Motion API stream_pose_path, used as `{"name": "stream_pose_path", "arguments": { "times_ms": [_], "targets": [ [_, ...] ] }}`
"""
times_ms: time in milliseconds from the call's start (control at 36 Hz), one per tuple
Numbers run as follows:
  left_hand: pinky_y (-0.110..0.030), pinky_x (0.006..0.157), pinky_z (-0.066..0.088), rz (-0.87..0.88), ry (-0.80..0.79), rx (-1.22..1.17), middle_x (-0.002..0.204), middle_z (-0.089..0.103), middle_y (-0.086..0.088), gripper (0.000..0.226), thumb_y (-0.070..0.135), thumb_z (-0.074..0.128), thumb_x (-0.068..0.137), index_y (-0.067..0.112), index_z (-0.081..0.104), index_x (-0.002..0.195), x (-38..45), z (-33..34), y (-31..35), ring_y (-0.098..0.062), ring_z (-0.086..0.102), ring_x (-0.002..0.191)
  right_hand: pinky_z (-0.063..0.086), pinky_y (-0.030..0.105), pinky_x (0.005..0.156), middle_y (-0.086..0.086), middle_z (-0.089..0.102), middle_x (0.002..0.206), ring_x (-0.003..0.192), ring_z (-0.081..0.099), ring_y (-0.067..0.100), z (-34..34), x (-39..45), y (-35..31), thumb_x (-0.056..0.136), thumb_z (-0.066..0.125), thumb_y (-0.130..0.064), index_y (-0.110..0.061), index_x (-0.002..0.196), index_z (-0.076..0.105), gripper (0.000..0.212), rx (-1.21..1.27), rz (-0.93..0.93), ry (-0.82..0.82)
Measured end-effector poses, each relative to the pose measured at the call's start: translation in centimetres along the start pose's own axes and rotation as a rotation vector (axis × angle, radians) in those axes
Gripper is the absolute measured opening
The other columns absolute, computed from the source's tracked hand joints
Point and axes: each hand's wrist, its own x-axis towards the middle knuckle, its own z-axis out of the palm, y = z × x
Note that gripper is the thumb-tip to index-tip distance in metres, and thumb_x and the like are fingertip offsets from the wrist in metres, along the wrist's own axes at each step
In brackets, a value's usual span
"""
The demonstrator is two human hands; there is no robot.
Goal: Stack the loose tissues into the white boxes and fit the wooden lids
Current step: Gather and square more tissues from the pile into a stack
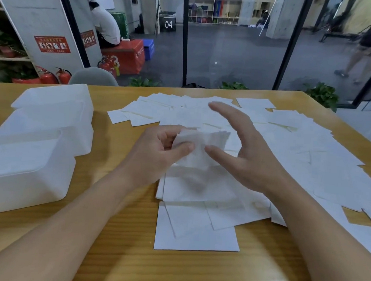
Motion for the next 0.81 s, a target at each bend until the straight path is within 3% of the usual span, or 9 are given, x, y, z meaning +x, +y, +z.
{"name": "stream_pose_path", "arguments": {
  "times_ms": [56, 167, 250, 333, 417, 528, 639, 694, 806],
  "targets": [
    [-0.063, 0.091, 0.058, 0.033, 0.034, 0.016, 0.108, 0.078, -0.021, 0.013, 0.014, 0.073, 0.105, 0.013, 0.082, 0.114, 0.0, -0.2, 0.1, -0.048, 0.072, 0.103, 0.038, 0.024, 0.115, -0.028, 0.058, 0.149, 0.146, 0.048, 0.0, -0.1, 0.1, 0.2, 0.1, 0.076, -0.05, -0.048, 0.157, 0.046, 0.064, 0.023, 0.032, 0.008],
    [-0.033, 0.088, 0.062, 0.003, 0.12, -0.01, 0.111, 0.082, -0.008, 0.018, 0.008, 0.073, 0.104, 0.017, 0.082, 0.117, -0.1, -0.6, 0.7, -0.024, 0.078, 0.104, 0.054, 0.019, 0.086, -0.012, 0.076, 0.1, 0.102, 0.073, 0.009, -0.5, 0.6, 0.7, 0.097, 0.082, -0.04, -0.04, 0.129, 0.072, 0.034, 0.178, 0.165, 0.083],
    [-0.047, 0.092, 0.065, -0.095, 0.11, -0.032, 0.115, 0.082, -0.009, 0.026, 0.017, 0.076, 0.104, 0.023, 0.077, 0.13, -0.9, -0.5, 0.9, -0.031, 0.078, 0.108, 0.056, 0.029, 0.069, -0.003, 0.072, 0.079, 0.073, 0.071, 0.017, -0.5, 0.7, 1.1, 0.098, 0.082, -0.025, -0.034, 0.122, 0.077, 0.025, 0.41, 0.26, 0.083],
    [-0.054, 0.078, 0.063, -0.191, 0.102, 0.082, 0.092, 0.08, -0.009, 0.046, 0.036, 0.079, 0.099, 0.049, 0.063, 0.141, -2.4, -0.3, 0.8, -0.032, 0.077, 0.085, 0.043, 0.023, 0.055, -0.004, 0.058, 0.072, 0.06, 0.055, 0.014, -0.1, 0.5, 1.4, 0.098, 0.082, -0.03, -0.04, 0.124, 0.074, 0.03, 0.405, 0.335, 0.033],
    [-0.047, 0.069, 0.053, -0.27, 0.094, 0.153, 0.076, 0.07, -0.018, 0.059, 0.045, 0.078, 0.097, 0.06, 0.05, 0.147, -3.9, -0.4, 0.4, -0.031, 0.068, 0.068, 0.042, 0.018, 0.052, -0.012, 0.055, 0.07, 0.055, 0.052, 0.008, 0.3, 0.0, 1.4, 0.095, 0.083, -0.032, -0.042, 0.124, 0.071, 0.033, 0.266, 0.363, 0.001],
    [-0.036, 0.077, 0.055, -0.323, 0.044, 0.408, 0.077, 0.076, 0.003, 0.07, 0.052, 0.076, 0.099, 0.053, 0.037, 0.157, -5.0, -0.5, 0.1, -0.015, 0.074, 0.073, 0.046, 0.019, 0.063, -0.014, 0.066, 0.09, 0.066, 0.061, 0.004, 0.6, -1.7, 1.2, 0.088, 0.085, -0.038, -0.041, 0.123, 0.069, 0.038, -0.009, 0.382, -0.075],
    [-0.021, 0.072, 0.048, -0.305, 0.2, 0.628, 0.091, 0.071, 0.018, 0.067, 0.053, 0.076, 0.099, 0.041, 0.046, 0.158, -4.8, -0.7, 0.1, -0.001, 0.067, 0.082, 0.047, 0.021, 0.073, -0.021, 0.066, 0.108, 0.087, 0.061, 0.0, 0.1, -2.8, 1.2, 0.087, 0.084, -0.052, -0.038, 0.125, 0.07, 0.043, -0.121, 0.345, -0.039],
    [-0.021, 0.079, 0.049, -0.317, 0.199, 0.585, 0.104, 0.068, 0.022, 0.066, 0.064, 0.073, 0.097, 0.043, 0.05, 0.155, -4.7, -0.7, 0.3, 0.004, 0.064, 0.095, 0.049, 0.021, 0.076, -0.022, 0.067, 0.109, 0.09, 0.063, 0.001, -0.2, -2.9, 1.3, 0.089, 0.082, -0.054, -0.038, 0.124, 0.072, 0.039, -0.088, 0.36, -0.012],
    [-0.034, 0.111, 0.044, -0.357, -0.015, 0.612, 0.143, 0.05, 0.03, 0.083, 0.091, 0.06, 0.088, 0.049, 0.044, 0.158, -5.1, 0.0, 0.5, 0.005, 0.043, 0.138, 0.052, 0.02, 0.071, -0.024, 0.071, 0.103, 0.087, 0.067, 0.001, 0.0, -3.1, 1.1, 0.091, 0.079, -0.059, -0.041, 0.123, 0.073, 0.038, 0.004, 0.4, -0.139]
  ]
}}
